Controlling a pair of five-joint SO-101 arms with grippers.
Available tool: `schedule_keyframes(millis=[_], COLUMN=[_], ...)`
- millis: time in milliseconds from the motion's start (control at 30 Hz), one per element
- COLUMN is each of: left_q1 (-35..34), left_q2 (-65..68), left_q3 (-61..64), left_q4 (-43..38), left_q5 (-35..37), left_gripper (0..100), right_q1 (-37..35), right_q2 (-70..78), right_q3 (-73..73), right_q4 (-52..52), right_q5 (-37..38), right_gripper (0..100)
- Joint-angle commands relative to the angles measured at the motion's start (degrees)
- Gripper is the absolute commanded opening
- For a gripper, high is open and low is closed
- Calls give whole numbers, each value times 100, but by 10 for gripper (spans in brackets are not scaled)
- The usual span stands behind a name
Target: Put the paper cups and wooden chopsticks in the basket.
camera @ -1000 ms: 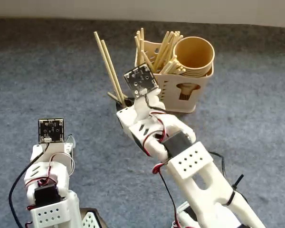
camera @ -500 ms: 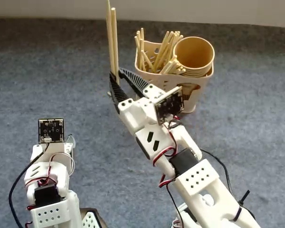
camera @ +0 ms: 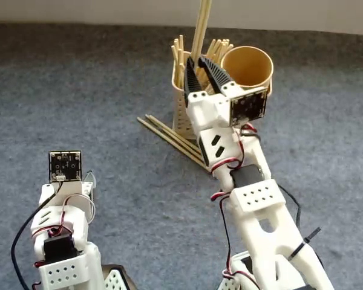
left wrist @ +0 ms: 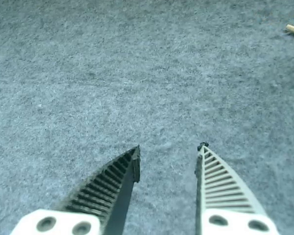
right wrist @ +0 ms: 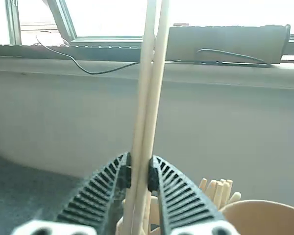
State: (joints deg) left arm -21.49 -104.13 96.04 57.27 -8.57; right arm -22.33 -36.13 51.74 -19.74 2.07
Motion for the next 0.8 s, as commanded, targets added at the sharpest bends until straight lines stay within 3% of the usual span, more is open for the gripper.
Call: schedule_keyframes(millis=[0, 433, 767], left_q1=[-40, -48, -48], left_q2=[-22, -22, -22], left_q3=[110, 110, 110], left_q4=[0, 0, 0], left_q5=[-35, -35, -35], left_gripper=[188, 188, 188], right_q1=[207, 215, 215], right_q2=[66, 171, 1077], right_q3=[-549, -673, -655], right_q4=[-189, -189, -189], right_q5=[-35, -9, -18], right_gripper=[6, 6, 6])
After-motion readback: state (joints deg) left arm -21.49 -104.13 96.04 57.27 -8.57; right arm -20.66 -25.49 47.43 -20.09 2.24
